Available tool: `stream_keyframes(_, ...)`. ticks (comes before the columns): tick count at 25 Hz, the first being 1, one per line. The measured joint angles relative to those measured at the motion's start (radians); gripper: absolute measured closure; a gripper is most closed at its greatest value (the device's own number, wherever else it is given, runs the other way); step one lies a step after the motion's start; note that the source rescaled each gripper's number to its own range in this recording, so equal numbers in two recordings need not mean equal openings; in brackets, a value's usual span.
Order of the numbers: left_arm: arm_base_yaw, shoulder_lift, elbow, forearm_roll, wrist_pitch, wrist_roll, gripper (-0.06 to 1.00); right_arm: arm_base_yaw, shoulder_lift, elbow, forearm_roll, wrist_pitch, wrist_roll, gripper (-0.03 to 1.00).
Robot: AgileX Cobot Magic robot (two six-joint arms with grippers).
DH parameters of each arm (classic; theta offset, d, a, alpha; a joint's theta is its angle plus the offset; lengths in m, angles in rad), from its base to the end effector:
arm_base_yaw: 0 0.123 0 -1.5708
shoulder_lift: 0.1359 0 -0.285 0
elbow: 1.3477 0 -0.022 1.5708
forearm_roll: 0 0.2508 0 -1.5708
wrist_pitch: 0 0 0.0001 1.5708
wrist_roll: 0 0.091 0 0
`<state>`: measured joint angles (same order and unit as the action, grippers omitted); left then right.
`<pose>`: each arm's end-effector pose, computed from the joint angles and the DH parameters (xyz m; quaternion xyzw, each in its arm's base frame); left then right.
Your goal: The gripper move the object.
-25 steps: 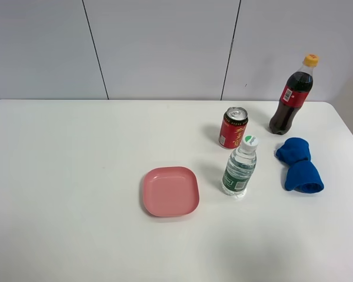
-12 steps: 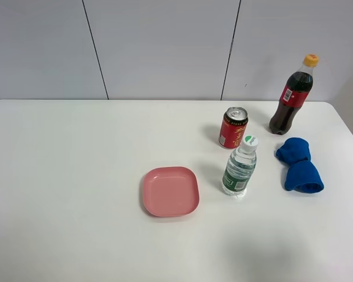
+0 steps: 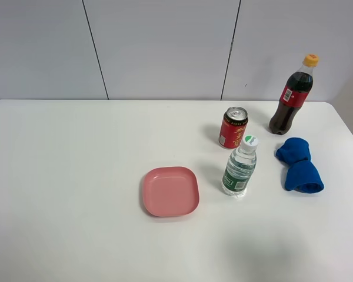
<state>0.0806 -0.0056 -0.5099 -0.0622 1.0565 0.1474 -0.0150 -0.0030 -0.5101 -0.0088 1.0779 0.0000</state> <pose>-0.0064 -0.0055 0.2805 0.0297 0.8471 0.0294 0.5298 -0.0072 -0.0006 0.2787 0.0066 0.8543 -0.0083 0.5197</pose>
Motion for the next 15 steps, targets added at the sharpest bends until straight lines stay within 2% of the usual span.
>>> stream_keyframes(8, 0.000, 0.000, 0.000, 0.000, 0.000, 0.000, -0.06, 0.000, 0.000, 0.000, 0.009, 0.000, 0.000, -0.03)
stream_keyframes(15, 0.000, 0.000, 0.000, 0.000, 0.000, 0.000, -0.06, 0.000, 0.000, 0.000, -0.005, 0.000, 0.043, -0.03)
